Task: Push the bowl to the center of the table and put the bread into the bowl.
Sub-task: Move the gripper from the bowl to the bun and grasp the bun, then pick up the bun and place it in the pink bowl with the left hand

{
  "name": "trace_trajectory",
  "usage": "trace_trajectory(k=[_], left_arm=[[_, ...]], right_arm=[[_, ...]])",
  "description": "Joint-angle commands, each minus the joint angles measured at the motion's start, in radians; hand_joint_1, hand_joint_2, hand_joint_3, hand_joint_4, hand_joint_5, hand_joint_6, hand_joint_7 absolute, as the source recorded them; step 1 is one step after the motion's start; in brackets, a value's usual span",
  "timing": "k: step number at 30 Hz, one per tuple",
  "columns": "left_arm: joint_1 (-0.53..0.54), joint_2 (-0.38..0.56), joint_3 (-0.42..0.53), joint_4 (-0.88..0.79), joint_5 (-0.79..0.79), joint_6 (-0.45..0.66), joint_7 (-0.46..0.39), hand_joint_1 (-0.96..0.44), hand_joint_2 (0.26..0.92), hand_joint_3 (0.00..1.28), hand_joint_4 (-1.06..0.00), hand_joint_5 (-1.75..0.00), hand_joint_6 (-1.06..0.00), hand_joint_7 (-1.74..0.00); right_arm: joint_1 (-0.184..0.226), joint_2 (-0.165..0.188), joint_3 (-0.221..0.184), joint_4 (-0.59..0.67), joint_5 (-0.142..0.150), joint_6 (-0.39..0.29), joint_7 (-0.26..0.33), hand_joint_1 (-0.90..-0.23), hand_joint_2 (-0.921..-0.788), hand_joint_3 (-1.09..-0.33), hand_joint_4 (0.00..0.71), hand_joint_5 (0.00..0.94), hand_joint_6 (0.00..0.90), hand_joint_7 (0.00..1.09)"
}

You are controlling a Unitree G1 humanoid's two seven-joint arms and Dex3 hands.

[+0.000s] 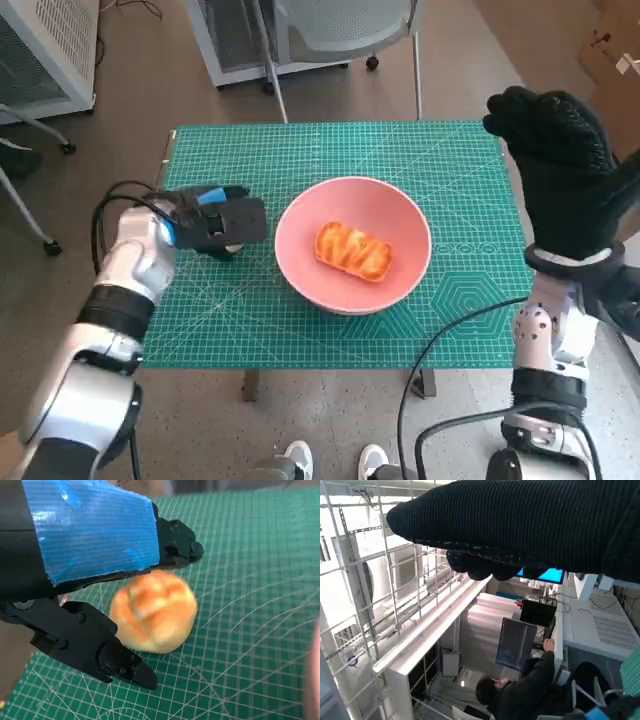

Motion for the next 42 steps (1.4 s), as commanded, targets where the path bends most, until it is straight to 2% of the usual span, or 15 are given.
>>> trace_trajectory(k=[1, 2, 3, 5, 8, 11, 16, 17, 19, 22, 27, 34, 42], left_arm=[[-0.035, -0.018, -0.040, 0.077, 0.043, -0.007, 0.060, 0.23, 0.875, 0.11, -0.48, -0.95, -0.64, -0.09], [-0.033, -0.014, -0.049, 0.083, 0.053, -0.018, 0.081, 0.18, 0.884, 0.10, -0.51, -1.00, -0.64, -0.31], [-0.033, -0.011, -0.056, 0.087, 0.059, -0.027, 0.097, 0.12, 0.897, 0.11, -0.56, -1.09, -0.62, -0.63], [-0.032, -0.005, -0.065, 0.092, 0.067, -0.042, 0.120, 0.05, 0.911, 0.10, -0.63, -1.18, -0.59, -0.94], [-0.035, 0.015, -0.063, 0.075, 0.067, -0.065, 0.128, 0.02, 0.914, 0.10, -0.66, -1.17, -0.60, -1.12], [-0.038, 0.036, -0.049, 0.037, 0.055, -0.075, 0.114, 0.01, 0.918, 0.09, -0.67, -1.12, -0.61, -1.22], [-0.010, 0.091, 0.016, -0.163, 0.005, -0.051, 0.041, 0.00, 0.920, 0.09, -0.68, -1.12, -0.60, -1.25], [0.004, 0.104, 0.032, -0.217, -0.005, -0.047, 0.028, 0.00, 0.920, 0.11, -0.66, -1.16, -0.56, -1.28], [0.039, 0.134, 0.067, -0.345, -0.025, -0.040, 0.006, 0.00, 0.920, 0.10, -0.68, -1.16, -0.57, -1.25], [0.101, 0.176, 0.137, -0.564, -0.062, -0.036, -0.013, 0.00, 0.920, 0.09, -0.69, -1.14, -0.58, -1.24], [0.170, 0.198, 0.221, -0.835, -0.090, -0.023, -0.015, 0.00, 0.917, 0.06, -0.72, -1.09, -0.62, -1.21], [0.213, 0.159, 0.264, -1.149, -0.038, 0.057, -0.034, 0.00, 0.912, 0.04, -0.76, -1.12, -0.66, -1.09], [0.204, 0.081, 0.211, -1.256, -0.033, 0.058, -0.053, 0.00, 0.906, 0.02, -0.80, -1.02, -0.70, -1.11]], right_arm=[[0.026, -0.004, 0.000, -0.004, -0.008, 0.010, -0.005, -0.675, -0.921, -0.720, 0.285, 0.000, 0.368, 0.00], [0.028, -0.004, 0.000, -0.005, -0.009, 0.009, -0.005, -0.674, -0.921, -0.720, 0.285, 0.000, 0.368, 0.00], [0.029, -0.003, 0.000, -0.006, -0.009, 0.008, -0.006, -0.673, -0.921, -0.719, 0.285, 0.000, 0.368, 0.00], [0.031, -0.003, 0.000, -0.006, -0.010, 0.007, -0.006, -0.672, -0.921, -0.719, 0.285, 0.000, 0.368, 0.00], [0.032, -0.003, 0.001, -0.006, -0.013, 0.005, -0.008, -0.671, -0.921, -0.718, 0.285, 0.000, 0.369, 0.00], [0.033, -0.004, 0.000, -0.005, -0.014, 0.004, -0.009, -0.671, -0.921, -0.718, 0.285, 0.000, 0.369, 0.00], [0.034, -0.004, 0.001, -0.005, -0.015, 0.001, -0.010, -0.671, -0.921, -0.716, 0.284, 0.000, 0.368, 0.00], [0.035, -0.003, 0.001, -0.004, -0.015, 0.001, -0.011, -0.670, -0.921, -0.716, 0.284, 0.000, 0.368, 0.00], [0.035, -0.001, 0.002, -0.003, -0.017, -0.002, -0.011, -0.670, -0.921, -0.715, 0.284, 0.000, 0.368, 0.00], [0.036, 0.002, 0.005, -0.004, -0.019, -0.004, -0.014, -0.670, -0.921, -0.714, 0.284, 0.000, 0.368, 0.00], [0.035, 0.005, 0.007, -0.007, -0.020, -0.005, -0.017, -0.666, -0.921, -0.714, 0.285, 0.000, 0.369, 0.00], [0.030, 0.004, 0.006, 0.006, -0.019, -0.008, -0.014, -0.663, -0.921, -0.715, 0.285, 0.000, 0.369, 0.00], [0.031, 0.008, 0.008, 0.010, -0.020, -0.013, -0.012, -0.663, -0.921, -0.717, 0.285, 0.000, 0.369, 0.00]])
